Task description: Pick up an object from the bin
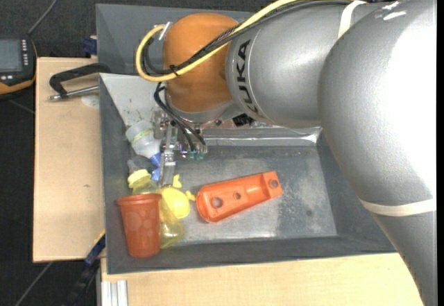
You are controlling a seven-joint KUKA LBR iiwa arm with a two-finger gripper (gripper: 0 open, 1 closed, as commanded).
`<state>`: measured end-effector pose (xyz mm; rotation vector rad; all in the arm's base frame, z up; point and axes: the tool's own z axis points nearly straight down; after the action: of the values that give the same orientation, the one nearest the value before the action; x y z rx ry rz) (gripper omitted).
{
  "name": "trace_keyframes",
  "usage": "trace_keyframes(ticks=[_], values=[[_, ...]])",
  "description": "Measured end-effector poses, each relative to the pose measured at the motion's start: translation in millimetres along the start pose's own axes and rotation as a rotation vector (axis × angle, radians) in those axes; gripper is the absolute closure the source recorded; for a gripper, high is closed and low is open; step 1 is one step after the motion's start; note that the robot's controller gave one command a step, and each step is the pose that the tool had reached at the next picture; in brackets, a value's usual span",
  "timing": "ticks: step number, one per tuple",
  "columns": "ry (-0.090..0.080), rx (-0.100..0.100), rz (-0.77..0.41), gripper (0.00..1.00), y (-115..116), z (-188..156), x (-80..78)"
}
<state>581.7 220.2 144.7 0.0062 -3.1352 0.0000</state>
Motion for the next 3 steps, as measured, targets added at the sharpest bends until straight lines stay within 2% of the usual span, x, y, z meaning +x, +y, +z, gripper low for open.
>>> trace_keyframes(ticks=[1,2,3], values=[[-0.007,-0.002,0.002,0.00,-0.8,-5.2,-1.7],[-0.004,-0.002,-0.075,0.00,-24.5,-15.4,28.2],[-0.012,-0.004,0.007,0.00,-72.5,33.7,37.1]])
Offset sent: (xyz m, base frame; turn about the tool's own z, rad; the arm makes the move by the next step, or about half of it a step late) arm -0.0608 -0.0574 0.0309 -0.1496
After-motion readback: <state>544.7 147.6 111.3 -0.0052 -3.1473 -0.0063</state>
